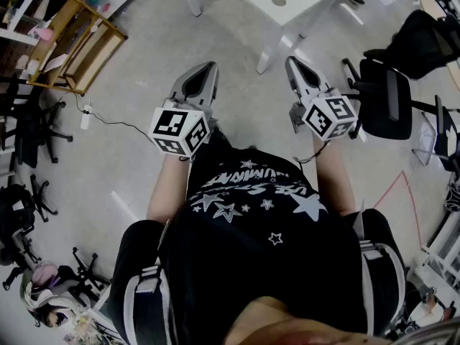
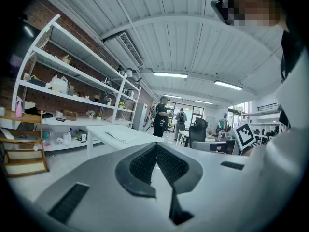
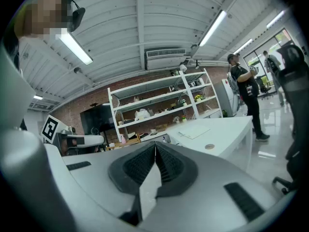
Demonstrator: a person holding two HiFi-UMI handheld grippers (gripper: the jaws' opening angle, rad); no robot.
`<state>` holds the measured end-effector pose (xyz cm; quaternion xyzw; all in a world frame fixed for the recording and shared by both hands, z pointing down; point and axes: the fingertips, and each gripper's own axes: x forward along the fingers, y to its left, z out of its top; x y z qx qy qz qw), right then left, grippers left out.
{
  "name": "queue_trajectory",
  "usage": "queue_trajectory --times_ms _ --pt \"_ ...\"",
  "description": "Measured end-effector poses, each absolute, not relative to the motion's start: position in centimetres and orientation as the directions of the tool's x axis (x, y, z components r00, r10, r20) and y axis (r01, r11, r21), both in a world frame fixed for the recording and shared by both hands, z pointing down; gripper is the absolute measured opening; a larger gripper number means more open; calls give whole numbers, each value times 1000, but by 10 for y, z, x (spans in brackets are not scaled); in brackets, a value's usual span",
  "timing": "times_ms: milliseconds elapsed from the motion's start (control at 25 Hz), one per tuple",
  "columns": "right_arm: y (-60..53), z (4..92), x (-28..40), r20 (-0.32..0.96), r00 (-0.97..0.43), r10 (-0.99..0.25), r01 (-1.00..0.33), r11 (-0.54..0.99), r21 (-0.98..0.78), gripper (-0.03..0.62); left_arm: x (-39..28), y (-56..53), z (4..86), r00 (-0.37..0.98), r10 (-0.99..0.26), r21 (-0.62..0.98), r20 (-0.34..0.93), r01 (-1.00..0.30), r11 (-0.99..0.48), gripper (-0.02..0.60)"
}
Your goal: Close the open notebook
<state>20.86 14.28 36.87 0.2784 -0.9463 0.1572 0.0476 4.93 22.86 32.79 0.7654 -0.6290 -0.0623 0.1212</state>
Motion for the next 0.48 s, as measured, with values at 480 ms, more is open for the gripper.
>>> queue_trajectory --times_ms 480 --pt "112 360 103 183 -814 -551 -581 764 -283 9 -49 197 324 244 -968 265 51 -938 -222 9"
